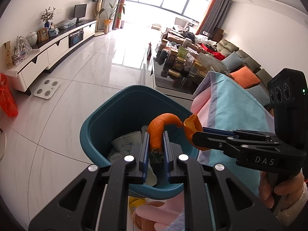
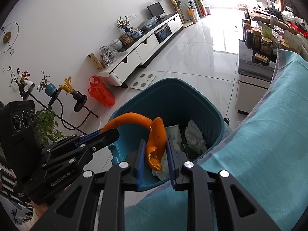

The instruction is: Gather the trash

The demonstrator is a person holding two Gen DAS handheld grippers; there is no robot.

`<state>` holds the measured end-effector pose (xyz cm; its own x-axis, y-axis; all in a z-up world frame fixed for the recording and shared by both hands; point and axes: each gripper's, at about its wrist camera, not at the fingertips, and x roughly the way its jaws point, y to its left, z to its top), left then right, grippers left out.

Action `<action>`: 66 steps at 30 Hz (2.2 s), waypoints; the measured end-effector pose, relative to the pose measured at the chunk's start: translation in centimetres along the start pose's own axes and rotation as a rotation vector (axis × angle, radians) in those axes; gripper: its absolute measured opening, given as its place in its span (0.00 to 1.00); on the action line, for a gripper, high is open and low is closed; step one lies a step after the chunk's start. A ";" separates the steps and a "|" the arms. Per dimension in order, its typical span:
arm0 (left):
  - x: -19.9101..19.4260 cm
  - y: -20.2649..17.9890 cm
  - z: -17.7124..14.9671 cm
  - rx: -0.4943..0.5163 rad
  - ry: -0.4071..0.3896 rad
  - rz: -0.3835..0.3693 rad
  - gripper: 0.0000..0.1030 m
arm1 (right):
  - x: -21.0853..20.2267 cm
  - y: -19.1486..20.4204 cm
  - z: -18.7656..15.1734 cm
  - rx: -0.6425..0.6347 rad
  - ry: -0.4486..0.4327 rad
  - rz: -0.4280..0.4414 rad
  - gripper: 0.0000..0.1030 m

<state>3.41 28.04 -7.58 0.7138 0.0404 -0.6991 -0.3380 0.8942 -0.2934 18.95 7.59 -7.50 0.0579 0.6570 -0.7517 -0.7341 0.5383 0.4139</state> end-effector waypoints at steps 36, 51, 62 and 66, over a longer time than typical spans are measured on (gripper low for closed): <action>4.2 1.6 -0.6 -0.038 0.074 0.051 0.17 | 3.5 0.8 1.6 -0.005 0.094 -0.088 0.22; 0.1 1.0 -1.6 -0.002 -0.042 0.081 0.85 | -1.7 1.0 -0.6 -0.037 -0.064 -0.074 0.54; -6.6 -7.0 -3.7 0.140 -0.227 0.020 0.95 | -13.4 -0.9 -8.0 -0.058 -0.339 -0.250 0.81; -7.2 -11.4 -4.8 0.195 -0.261 -0.017 0.95 | -17.5 -1.6 -11.8 -0.049 -0.462 -0.368 0.91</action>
<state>-0.81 15.45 -2.35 0.8604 0.1148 -0.4966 -0.2183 0.9634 -0.1555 11.11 -10.99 -1.05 0.5954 0.5990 -0.5355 -0.6395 0.7568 0.1355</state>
